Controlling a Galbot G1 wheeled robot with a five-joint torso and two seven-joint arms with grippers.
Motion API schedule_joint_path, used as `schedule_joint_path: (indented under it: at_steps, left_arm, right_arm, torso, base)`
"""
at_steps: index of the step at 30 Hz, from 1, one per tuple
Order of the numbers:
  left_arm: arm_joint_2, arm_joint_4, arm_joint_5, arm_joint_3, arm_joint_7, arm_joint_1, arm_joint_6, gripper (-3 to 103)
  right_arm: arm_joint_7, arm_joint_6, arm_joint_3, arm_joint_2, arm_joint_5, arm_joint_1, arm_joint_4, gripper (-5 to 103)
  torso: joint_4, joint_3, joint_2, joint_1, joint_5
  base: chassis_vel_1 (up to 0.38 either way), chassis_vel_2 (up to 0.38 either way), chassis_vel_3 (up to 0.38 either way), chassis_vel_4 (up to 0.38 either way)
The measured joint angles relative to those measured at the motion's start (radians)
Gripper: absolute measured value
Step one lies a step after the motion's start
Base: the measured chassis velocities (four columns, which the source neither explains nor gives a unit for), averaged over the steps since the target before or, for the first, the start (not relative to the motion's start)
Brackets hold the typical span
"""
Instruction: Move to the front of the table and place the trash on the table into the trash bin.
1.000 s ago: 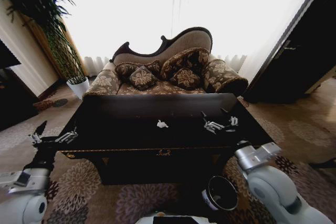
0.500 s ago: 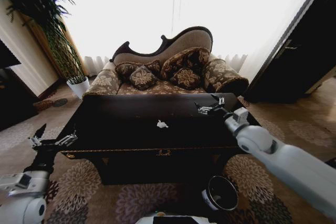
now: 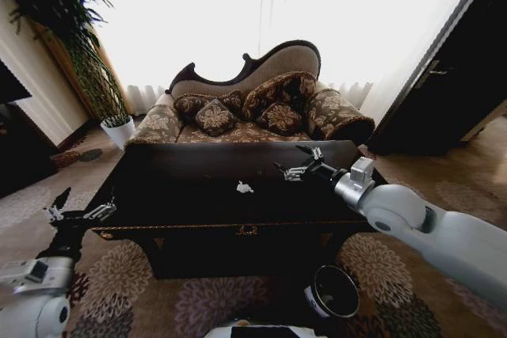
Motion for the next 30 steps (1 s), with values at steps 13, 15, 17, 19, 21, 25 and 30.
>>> schedule_joint_path:
  at_steps: [13, 15, 17, 19, 21, 25, 30]
  left_arm:
    - [-0.014, -0.007, 0.013, 0.000, 0.000, 0.006, -0.005, 100]
    - [-0.016, -0.006, 0.014, 0.000, 0.000, 0.006, -0.005, 100]
    - [-0.019, -0.003, 0.018, 0.001, 0.000, 0.005, -0.005, 100]
    - [-0.020, 0.002, 0.022, 0.002, 0.000, 0.004, -0.005, 100]
    - [-0.020, 0.005, 0.024, 0.002, 0.000, 0.003, -0.005, 100]
    - [-0.025, 0.013, 0.030, -0.001, 0.001, 0.002, -0.004, 100]
    - [-0.035, 0.016, 0.034, -0.007, 0.002, 0.006, -0.005, 100]
  right_arm:
    - [0.088, -0.013, -0.290, 0.092, -0.092, 0.149, -0.011, 100]
    - [0.098, -0.018, -0.303, 0.106, -0.092, 0.156, -0.019, 100]
    - [0.108, -0.027, -0.318, 0.143, -0.102, 0.153, -0.035, 100]
    - [0.108, -0.033, -0.329, 0.173, -0.128, 0.140, -0.045, 100]
    - [0.108, -0.034, -0.343, 0.186, -0.139, 0.142, -0.050, 100]
    - [0.110, -0.040, -0.457, 0.231, -0.156, 0.227, -0.091, 100]
    - [0.125, -0.051, -0.609, 0.292, -0.137, 0.396, -0.147, 100]
  torso:
    - [0.0001, 0.000, 0.000, 0.000, -0.0002]
    - [0.0002, 0.000, 0.000, 0.000, -0.0001]
    - [0.0002, 0.000, 0.000, 0.000, 0.0001]
    - [0.0000, 0.000, 0.000, 0.000, 0.0000]
    - [-0.0001, 0.000, 0.000, 0.000, -0.0001]
    - [-0.0001, 0.000, 0.000, 0.000, -0.0001]
    - [0.0001, 0.000, 0.000, 0.000, -0.0003]
  base:
    - [0.000, 0.000, 0.000, 0.000]
    - [0.000, 0.000, 0.000, 0.000]
    - [0.000, 0.000, 0.000, 0.000]
    - [0.000, 0.000, 0.000, 0.000]
    - [0.000, 0.000, 0.000, 0.000]
    - [0.000, 0.000, 0.000, 0.000]
    - [0.000, 0.000, 0.000, 0.000]
